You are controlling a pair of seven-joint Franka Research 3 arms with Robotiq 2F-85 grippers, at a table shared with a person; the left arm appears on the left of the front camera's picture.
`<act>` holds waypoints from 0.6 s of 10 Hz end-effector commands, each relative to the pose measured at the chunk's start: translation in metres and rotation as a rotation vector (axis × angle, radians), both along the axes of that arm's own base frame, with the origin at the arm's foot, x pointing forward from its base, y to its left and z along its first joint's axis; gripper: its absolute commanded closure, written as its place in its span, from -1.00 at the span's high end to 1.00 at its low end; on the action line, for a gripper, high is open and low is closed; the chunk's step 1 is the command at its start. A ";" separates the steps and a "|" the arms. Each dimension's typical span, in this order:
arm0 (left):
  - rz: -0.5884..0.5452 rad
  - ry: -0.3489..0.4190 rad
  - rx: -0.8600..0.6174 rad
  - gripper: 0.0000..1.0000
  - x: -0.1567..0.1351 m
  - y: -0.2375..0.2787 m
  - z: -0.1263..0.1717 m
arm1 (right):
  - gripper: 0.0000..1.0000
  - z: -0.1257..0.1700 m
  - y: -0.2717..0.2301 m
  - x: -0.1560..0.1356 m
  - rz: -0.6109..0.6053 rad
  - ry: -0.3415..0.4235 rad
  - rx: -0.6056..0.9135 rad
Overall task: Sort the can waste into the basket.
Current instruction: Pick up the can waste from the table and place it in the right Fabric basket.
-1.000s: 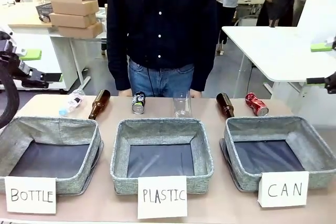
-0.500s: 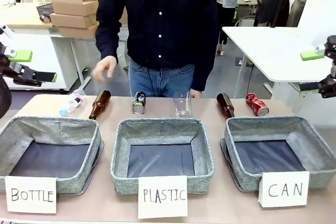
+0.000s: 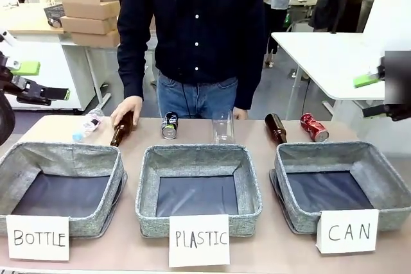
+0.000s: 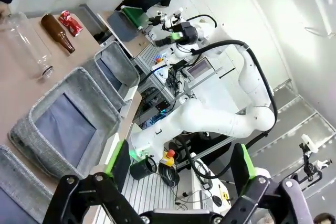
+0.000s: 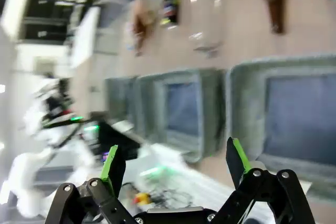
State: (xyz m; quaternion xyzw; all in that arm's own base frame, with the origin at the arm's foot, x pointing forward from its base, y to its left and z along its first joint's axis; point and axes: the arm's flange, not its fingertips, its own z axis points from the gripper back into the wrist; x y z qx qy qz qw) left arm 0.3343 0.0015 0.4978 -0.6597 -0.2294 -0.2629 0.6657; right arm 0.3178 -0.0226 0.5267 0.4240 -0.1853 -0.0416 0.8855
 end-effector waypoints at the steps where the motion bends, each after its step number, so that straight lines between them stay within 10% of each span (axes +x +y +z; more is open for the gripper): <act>1: -0.004 -0.027 -0.028 1.00 0.001 -0.001 0.002 | 1.00 0.009 0.023 0.058 -0.353 0.045 -0.771; 4: -0.004 -0.027 -0.028 1.00 0.001 -0.001 0.002 | 1.00 -0.017 0.040 0.111 -0.304 0.086 -1.016; 6: -0.004 -0.027 -0.028 1.00 0.001 -0.001 0.002 | 1.00 -0.001 0.016 0.076 -0.363 0.095 -0.774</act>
